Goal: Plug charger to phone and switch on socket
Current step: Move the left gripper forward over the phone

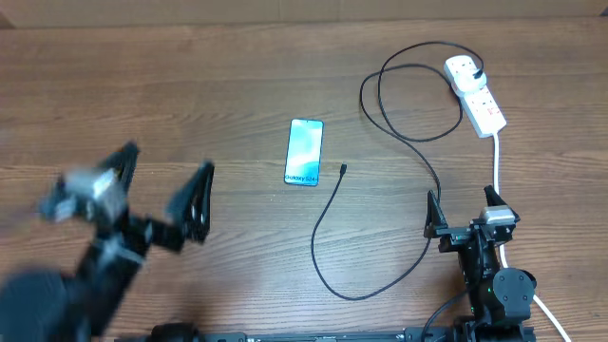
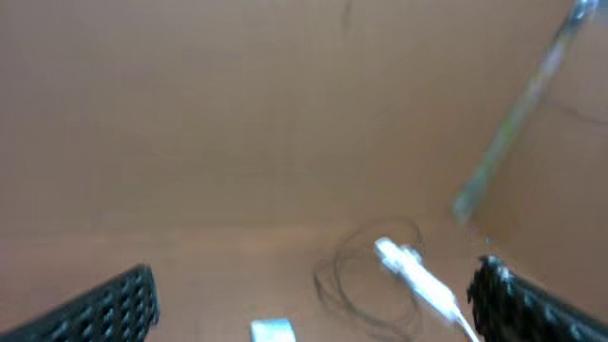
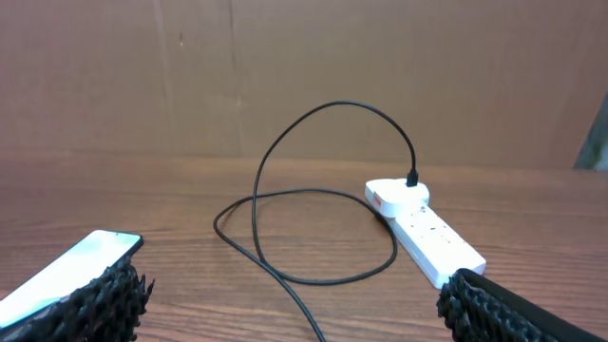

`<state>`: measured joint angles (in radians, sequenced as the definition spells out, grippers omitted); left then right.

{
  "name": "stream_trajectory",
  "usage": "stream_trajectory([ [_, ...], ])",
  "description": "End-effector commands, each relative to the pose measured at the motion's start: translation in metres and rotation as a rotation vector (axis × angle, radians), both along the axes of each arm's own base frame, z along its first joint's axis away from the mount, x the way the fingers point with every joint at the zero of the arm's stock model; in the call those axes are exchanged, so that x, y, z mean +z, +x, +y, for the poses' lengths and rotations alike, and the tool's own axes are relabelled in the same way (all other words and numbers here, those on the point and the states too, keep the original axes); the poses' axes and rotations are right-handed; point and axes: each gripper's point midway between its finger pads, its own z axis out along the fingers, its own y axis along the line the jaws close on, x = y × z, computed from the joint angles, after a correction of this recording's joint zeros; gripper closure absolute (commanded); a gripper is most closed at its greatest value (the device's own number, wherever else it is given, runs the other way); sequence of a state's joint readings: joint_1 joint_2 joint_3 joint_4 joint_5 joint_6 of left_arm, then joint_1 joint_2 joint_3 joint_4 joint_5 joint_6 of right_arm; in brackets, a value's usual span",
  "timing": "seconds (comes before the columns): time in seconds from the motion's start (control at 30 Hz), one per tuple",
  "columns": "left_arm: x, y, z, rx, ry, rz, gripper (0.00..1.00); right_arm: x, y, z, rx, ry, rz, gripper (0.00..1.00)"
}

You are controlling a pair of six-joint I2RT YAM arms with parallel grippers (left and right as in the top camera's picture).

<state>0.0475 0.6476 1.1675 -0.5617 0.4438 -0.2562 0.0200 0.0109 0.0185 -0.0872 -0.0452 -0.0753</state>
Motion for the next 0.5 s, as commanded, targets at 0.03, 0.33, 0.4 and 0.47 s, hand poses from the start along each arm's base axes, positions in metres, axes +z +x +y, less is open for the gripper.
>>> stream_trajectory([
  [0.03, 0.020, 0.020, -0.042, -0.306, 0.019, 0.162, 0.00, -0.002, 0.000, 0.001, 0.003, -0.001, -0.003, 0.00],
  [0.33, -0.007, 0.098, -0.024, -0.015, 0.012, 0.529, 0.00, -0.002, 0.000, 0.001, 0.003, -0.001, -0.003, 0.00],
  [0.4, -0.030, 0.106, -0.023, 0.097, 0.090, 0.651, 0.00, -0.002, 0.000, 0.001, 0.003, -0.001, -0.003, 0.00],
  [0.47, -0.056, 0.109, -0.022, 0.194, 0.184, 0.787, 0.00, -0.002, 0.000, 0.001, 0.003, -0.001, -0.003, 0.00],
])
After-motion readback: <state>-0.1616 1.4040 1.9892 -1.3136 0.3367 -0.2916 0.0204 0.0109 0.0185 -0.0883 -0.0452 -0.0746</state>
